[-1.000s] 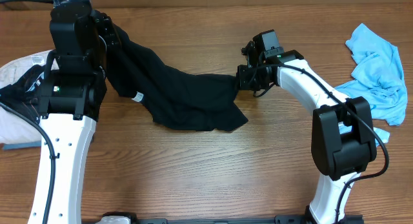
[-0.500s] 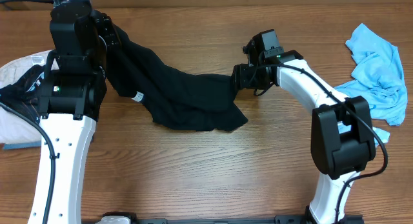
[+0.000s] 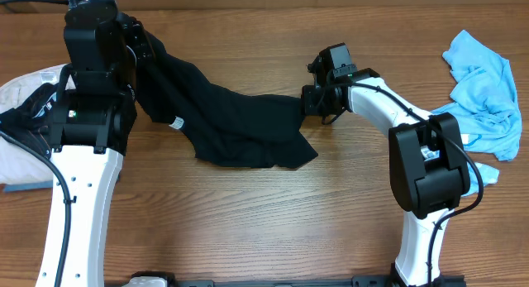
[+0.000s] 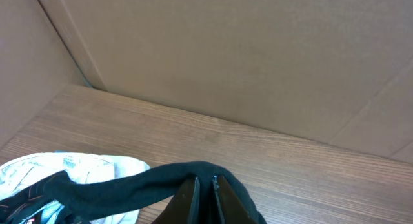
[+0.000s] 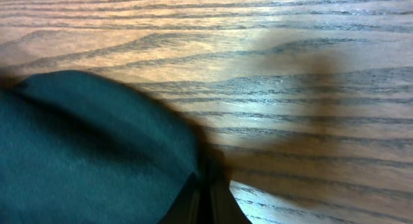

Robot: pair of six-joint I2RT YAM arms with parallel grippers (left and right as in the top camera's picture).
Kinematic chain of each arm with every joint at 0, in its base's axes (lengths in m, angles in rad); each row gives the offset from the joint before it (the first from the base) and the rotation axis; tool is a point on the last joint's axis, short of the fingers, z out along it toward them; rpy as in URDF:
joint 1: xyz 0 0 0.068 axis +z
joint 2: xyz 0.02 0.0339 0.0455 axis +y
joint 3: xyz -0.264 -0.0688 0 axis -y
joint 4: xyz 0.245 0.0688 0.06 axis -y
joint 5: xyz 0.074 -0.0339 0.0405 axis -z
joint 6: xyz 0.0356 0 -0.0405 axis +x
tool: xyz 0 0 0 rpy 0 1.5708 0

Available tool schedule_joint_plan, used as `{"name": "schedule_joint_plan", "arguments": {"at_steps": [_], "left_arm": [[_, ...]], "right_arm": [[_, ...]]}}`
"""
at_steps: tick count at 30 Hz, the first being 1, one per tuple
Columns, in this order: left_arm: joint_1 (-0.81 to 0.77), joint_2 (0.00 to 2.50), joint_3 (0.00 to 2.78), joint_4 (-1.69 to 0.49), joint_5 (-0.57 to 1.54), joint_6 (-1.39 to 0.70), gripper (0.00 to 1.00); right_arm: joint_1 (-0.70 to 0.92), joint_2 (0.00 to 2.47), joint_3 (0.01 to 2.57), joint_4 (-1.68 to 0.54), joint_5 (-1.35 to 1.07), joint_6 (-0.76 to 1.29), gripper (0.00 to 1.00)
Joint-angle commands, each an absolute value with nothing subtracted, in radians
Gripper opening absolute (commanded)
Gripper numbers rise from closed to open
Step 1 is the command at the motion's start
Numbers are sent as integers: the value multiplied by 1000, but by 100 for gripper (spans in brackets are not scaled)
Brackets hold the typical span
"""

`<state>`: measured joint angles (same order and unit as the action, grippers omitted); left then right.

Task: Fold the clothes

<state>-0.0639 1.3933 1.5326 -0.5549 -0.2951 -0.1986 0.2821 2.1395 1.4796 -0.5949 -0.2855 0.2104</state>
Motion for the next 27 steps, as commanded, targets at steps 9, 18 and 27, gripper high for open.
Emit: {"name": "schedule_joint_plan", "arguments": {"at_steps": [9,18,27], "left_arm": [[-59,1386,1560,-544,-288,-157,6],[-60,1378,1561,-566,-258,-140,5],[-60,1393,1559,-668,-21,-184,15]], "right_arm": [[150,1941,1656,-889,-197,209,4],[-7,1632,1798,-1082,-157,182,4],[-18,1647,1794,-1139,-126,183,4]]}}
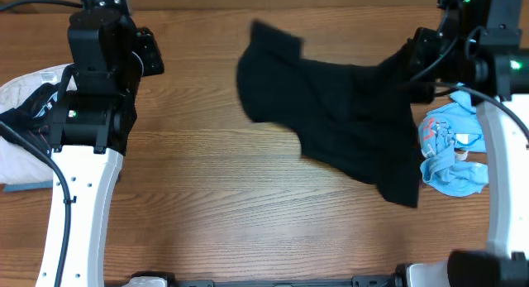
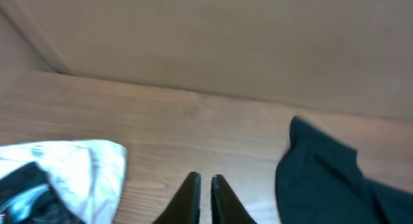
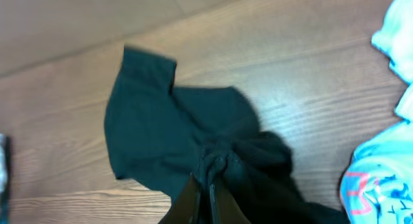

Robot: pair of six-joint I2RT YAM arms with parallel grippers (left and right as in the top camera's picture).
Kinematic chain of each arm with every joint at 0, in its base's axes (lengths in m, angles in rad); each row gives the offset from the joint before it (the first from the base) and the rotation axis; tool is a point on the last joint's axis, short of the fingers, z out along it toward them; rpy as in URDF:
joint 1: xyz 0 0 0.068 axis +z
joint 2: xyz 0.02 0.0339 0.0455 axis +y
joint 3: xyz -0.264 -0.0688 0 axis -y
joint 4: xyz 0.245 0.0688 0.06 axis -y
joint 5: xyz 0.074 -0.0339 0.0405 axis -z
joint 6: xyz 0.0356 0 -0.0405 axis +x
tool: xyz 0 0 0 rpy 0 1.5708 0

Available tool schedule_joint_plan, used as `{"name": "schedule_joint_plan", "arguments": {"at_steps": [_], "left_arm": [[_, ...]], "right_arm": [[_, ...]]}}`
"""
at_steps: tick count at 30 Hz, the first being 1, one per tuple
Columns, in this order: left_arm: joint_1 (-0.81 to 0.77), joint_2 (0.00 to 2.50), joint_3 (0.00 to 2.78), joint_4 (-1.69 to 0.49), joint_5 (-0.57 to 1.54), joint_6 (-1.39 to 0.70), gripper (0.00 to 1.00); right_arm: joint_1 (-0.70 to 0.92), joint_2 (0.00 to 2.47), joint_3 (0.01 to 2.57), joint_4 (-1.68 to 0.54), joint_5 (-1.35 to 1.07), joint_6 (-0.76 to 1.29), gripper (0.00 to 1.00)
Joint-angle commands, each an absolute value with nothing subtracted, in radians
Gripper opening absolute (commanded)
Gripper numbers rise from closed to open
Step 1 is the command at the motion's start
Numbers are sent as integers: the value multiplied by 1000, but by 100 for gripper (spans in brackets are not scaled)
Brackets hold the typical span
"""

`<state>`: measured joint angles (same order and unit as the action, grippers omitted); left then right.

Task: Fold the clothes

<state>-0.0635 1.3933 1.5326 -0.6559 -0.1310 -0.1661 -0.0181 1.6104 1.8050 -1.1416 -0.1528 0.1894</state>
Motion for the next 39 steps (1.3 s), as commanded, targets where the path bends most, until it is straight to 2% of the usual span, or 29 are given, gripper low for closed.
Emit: {"name": "schedule_joint_plan", "arguments": {"at_steps": [1,7,9,11,14,16,18,22,24,39], "left_arm": [[-60,1398,1559,-678,1,-184,17],[-83,1483,1558,-711,144,-184,32],[-101,1532,1558,-710,183,-184,42],[-122,1583,1558,-699,205,-184,48],[-157,1658,1558,-676,239,-187,55],[-184,1709,1558,-665,253,-187,57],[-207,1756,1558,-662,257,-189,67],[-260,1853,1558,-669,264,-233,70],[-286,1908,1558,-669,263,-279,76],[-332,2143,1558,-619,273,-454,79]], "right_arm": [[-18,1655,1794,-1139,-123,183,4],[-18,1686,1794,-1134,-36,183,4],[-18,1693,1794,-1123,33,189,4],[-24,1697,1794,-1103,153,237,4],[-53,1697,1795,-1082,273,331,10],[-82,1697,1795,-1079,259,373,18],[-105,1697,1795,-1085,210,371,19],[-120,1698,1794,-1122,175,363,21],[-120,1698,1794,-1137,175,359,22],[-120,1699,1794,-1184,153,344,23]]}}
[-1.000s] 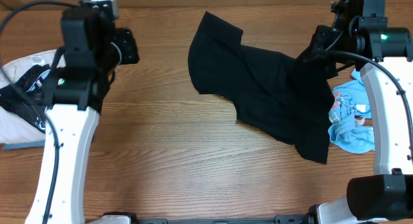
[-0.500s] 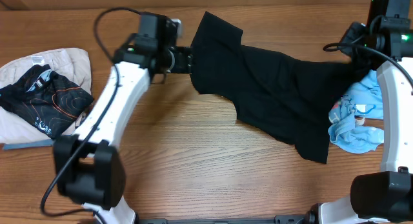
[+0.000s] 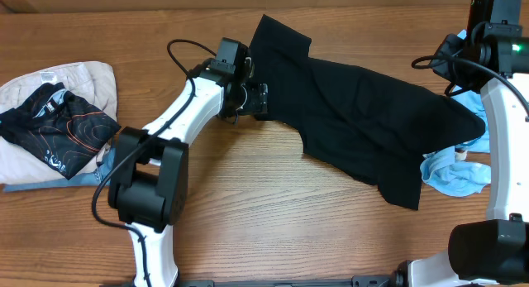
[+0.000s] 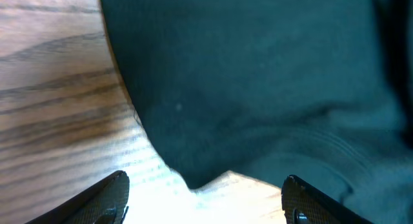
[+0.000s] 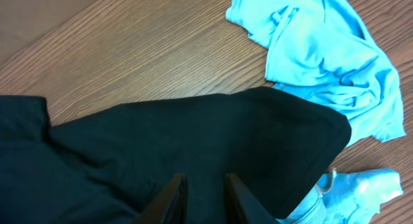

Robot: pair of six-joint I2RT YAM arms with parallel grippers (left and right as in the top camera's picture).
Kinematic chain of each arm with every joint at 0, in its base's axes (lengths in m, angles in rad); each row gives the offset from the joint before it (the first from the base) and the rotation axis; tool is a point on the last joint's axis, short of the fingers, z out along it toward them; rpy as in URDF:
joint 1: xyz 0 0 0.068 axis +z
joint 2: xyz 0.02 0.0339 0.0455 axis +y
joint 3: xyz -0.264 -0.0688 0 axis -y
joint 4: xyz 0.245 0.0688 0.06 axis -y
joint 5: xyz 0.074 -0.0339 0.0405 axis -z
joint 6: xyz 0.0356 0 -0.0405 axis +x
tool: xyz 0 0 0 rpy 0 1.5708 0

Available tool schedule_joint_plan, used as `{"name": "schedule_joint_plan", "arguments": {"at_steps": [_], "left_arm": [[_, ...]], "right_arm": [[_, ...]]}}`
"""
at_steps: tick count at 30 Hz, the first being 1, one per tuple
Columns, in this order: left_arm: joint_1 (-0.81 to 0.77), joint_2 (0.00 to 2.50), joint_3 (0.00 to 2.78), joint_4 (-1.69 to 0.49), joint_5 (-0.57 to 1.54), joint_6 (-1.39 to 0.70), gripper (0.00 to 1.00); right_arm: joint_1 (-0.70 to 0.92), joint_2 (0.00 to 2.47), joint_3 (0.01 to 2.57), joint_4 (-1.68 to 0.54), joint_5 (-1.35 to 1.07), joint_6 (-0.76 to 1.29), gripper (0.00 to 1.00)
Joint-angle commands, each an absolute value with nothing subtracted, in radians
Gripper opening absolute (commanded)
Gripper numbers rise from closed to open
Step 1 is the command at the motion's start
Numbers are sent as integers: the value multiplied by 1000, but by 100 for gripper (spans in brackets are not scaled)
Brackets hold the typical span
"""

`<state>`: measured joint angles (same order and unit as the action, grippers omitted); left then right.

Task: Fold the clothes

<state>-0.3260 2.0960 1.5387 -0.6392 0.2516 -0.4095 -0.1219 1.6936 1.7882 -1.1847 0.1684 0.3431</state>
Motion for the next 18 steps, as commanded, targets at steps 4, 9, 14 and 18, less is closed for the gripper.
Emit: {"name": "schedule_joint_plan", "arguments": {"at_steps": [4,9,14,18], "left_arm": [[-334,2176,1558,-548,334,-453,69],[-334,2181,1559,-523,349,-449,7],[-294,2164,1565,-594,322,-402,4],[-201,2093,1583,-651,224,-306,4]], "right_arm": [[-120,1699,1794,-1188,152,345,23],[-120,1699,1794,-1196,152,344,23],[-120,1699,1794,-1204,152,344,23],[-120,1699,1794,-1215,152,344,23]]}}
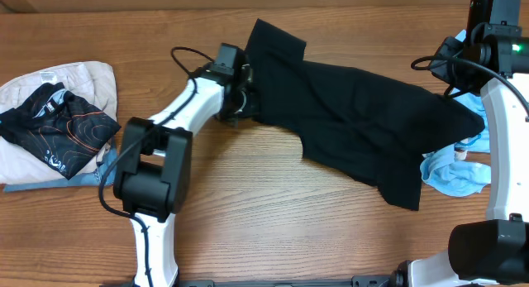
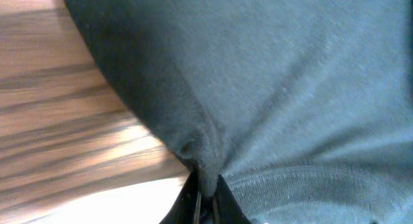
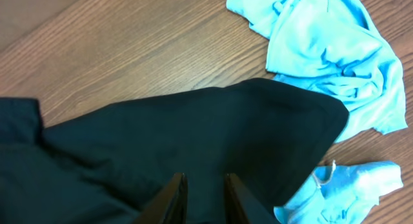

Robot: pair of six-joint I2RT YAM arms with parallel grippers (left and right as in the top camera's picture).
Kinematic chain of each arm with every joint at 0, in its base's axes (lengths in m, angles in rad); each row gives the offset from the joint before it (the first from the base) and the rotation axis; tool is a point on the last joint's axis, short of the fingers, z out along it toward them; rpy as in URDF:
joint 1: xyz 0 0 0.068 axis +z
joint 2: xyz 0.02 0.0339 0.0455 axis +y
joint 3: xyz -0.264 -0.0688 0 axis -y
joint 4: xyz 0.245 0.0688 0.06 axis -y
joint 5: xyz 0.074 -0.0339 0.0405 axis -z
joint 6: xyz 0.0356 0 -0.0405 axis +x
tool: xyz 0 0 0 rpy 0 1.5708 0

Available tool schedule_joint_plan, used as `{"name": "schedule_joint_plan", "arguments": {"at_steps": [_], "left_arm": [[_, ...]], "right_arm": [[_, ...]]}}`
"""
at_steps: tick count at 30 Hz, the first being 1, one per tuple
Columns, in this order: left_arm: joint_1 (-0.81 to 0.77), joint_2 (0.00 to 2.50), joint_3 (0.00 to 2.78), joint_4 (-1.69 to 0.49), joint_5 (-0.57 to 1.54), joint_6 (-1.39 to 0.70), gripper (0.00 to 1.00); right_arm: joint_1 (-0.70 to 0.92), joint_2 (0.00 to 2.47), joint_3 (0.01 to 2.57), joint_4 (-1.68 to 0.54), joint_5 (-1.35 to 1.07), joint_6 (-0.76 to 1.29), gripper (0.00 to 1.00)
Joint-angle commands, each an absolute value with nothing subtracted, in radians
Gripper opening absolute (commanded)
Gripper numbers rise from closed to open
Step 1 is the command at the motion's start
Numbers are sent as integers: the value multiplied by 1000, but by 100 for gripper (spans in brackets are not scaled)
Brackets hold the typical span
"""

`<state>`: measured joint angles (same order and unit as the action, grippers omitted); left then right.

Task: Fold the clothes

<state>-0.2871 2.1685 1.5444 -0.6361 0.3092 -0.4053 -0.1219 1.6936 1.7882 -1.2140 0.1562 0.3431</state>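
Note:
A black garment (image 1: 355,113) lies spread across the far half of the table, its right end over light blue cloth. My left gripper (image 1: 245,97) is down at the garment's left edge. In the left wrist view the left gripper (image 2: 206,193) is shut on a pinched fold of the black garment (image 2: 271,88). My right gripper (image 3: 201,180) hangs high above the garment's right part, open, with nothing between its fingers; the black garment (image 3: 193,140) lies far below it.
Light blue clothes (image 1: 453,169) lie at the right edge, partly under the black garment, and show in the right wrist view as the light blue clothes (image 3: 322,43). A pile of pale cloth with a black patterned garment (image 1: 50,121) sits at the left edge.
My left gripper was wide open at the garment's left edge and is now shut on a fold of that edge. The right gripper stays open overhead.
First both grippers were shut on the black garment, the left one raised over the left pile. Then the left had let go and the right held the garment aloft at the right. Later it lay spread with both grippers open; now the left grips its left edge.

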Motion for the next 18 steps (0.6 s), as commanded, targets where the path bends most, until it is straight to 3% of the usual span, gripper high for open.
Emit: {"name": "schedule_joint_plan", "arguments": {"at_steps": [1,8,9,10,12,13,14,18], "left_arm": [[-178,2072,1590,-649,210,-286,4],[-3,1969,1780,-564,177,-273,4],[8,1969,1806,-567,177,-273,18],[15,1969,1821,-574,177,-273,45],[19,1969,1835,-620,187,-273,66],[19,1969,1836,-664,210,-273,90],[19,1969,1835,-725,241,-273,100],[-5,1969,1834,-1013,315,-285,100]], "right_arm": [[-120,1699,1794,-1217,151,344,23],[-119,1699,1794,-1222,81,337,23],[-119,1699,1794,-1223,73,337,22],[-119,1699,1794,-1225,72,337,22],[-119,1699,1794,-1231,72,336,22],[-119,1699,1794,-1235,72,336,22],[-119,1699,1794,-1241,72,336,22],[-119,1699,1793,-1254,72,310,22]]}}
